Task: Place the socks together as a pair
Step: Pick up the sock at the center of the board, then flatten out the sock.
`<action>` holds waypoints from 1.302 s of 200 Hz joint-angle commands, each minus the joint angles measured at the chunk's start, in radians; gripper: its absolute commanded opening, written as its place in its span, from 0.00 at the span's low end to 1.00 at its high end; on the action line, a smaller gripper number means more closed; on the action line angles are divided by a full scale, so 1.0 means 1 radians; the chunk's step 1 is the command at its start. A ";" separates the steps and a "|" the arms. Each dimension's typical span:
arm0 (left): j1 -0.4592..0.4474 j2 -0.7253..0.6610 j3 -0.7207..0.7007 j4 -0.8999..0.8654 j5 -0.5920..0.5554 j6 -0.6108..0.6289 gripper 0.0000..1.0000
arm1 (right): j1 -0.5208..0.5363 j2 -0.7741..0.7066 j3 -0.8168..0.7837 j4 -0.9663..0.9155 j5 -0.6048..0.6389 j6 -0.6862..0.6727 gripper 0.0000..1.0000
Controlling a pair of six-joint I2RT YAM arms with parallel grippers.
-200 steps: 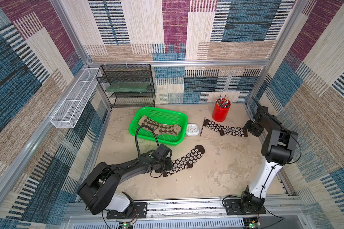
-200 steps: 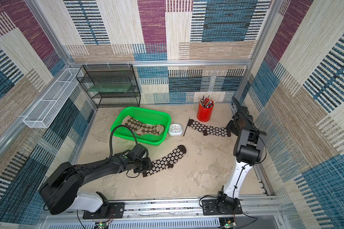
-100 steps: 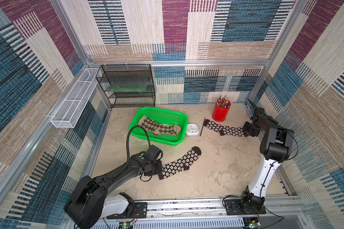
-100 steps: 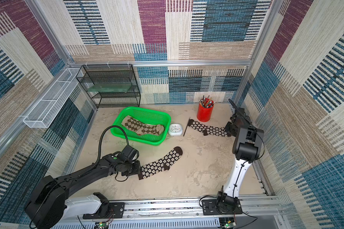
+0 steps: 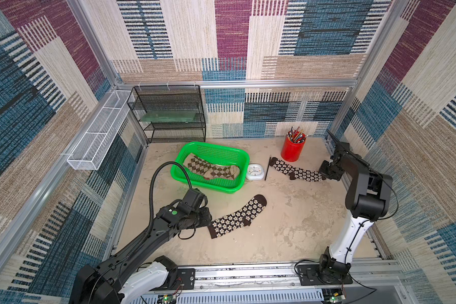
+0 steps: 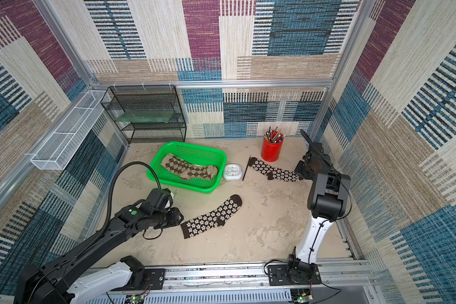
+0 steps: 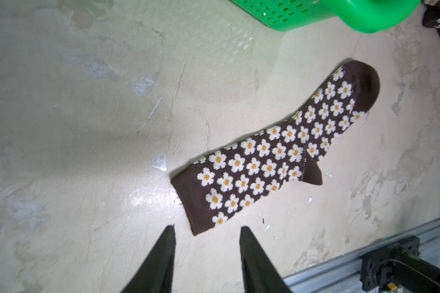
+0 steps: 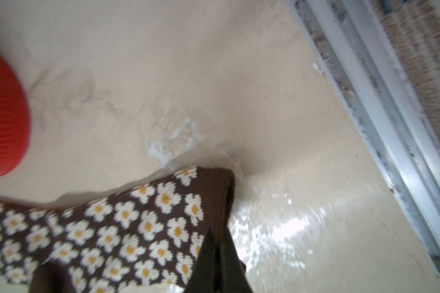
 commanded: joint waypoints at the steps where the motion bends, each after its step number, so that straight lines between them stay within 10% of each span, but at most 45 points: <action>1: 0.002 -0.033 0.028 -0.061 -0.012 0.011 0.42 | 0.032 -0.122 -0.019 -0.035 0.040 -0.007 0.05; 82: 0.002 -0.072 0.127 -0.115 0.039 0.046 0.42 | 0.141 -0.596 0.034 -0.229 0.151 -0.137 0.02; 127: 0.001 -0.095 0.136 -0.121 0.055 0.039 0.42 | 0.437 -0.696 -0.003 -0.322 0.157 -0.043 0.02; 167: -0.001 -0.174 0.060 -0.133 0.066 0.007 0.41 | 0.781 -0.800 -0.353 -0.231 0.132 0.208 0.03; 260: -0.047 -0.278 -0.033 -0.159 0.062 -0.076 0.41 | 1.190 -0.496 -0.353 -0.084 -0.013 0.374 0.08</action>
